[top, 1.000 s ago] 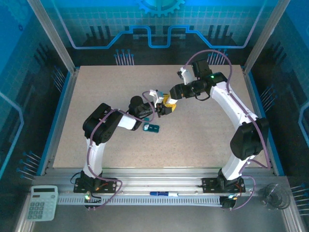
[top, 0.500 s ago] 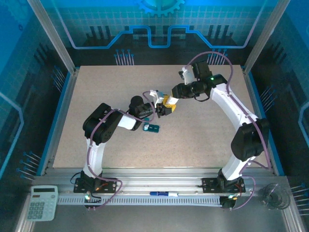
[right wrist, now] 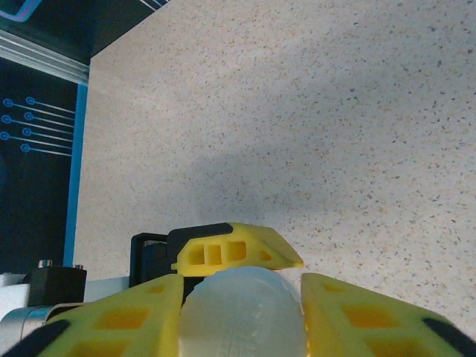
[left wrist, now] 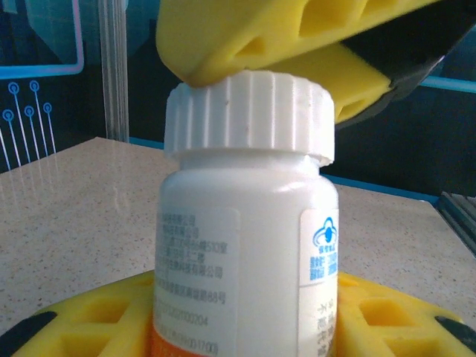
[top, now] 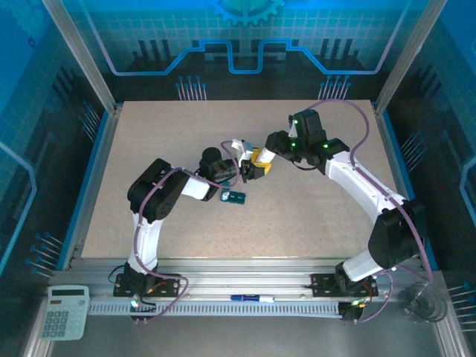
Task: Sort the pills into containers
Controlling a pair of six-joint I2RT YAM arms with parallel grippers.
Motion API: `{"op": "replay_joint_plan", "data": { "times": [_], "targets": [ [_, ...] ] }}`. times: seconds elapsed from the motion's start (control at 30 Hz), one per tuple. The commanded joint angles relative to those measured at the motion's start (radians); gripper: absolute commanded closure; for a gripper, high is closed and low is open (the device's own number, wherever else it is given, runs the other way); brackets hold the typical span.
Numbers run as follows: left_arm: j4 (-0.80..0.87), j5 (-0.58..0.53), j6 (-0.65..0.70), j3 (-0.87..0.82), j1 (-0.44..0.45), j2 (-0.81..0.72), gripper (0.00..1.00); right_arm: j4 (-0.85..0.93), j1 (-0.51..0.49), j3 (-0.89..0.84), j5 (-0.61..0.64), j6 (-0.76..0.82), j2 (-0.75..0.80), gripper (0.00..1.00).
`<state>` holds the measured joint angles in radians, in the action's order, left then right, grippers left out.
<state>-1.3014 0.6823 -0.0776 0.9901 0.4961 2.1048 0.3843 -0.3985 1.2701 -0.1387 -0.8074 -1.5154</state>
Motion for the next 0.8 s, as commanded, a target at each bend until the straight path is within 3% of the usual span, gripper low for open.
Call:
{"op": "replay_joint_plan", "data": {
  "times": [0.0,0.07,0.27,0.47,0.77],
  "targets": [
    [-0.099,-0.029,0.001,0.013,0.007,-0.034,1.00,0.071,-0.013,0.019,-0.064,-0.015,0.014,0.40],
    [-0.099,-0.028,0.001,0.015,0.007,-0.035,1.00,0.095,0.006,0.036,-0.062,0.044,0.042,0.29],
    [-0.100,-0.026,0.007,0.012,0.006,-0.040,1.00,0.035,0.047,-0.011,-0.031,0.262,0.137,0.18],
    [-0.099,-0.025,0.010,0.009,0.006,-0.048,1.00,-0.038,0.114,-0.020,-0.182,0.445,0.127,0.19],
    [-0.099,-0.023,0.006,0.012,0.006,-0.046,1.00,0.042,0.106,0.081,-0.294,0.491,0.007,0.22]
  ]
}}
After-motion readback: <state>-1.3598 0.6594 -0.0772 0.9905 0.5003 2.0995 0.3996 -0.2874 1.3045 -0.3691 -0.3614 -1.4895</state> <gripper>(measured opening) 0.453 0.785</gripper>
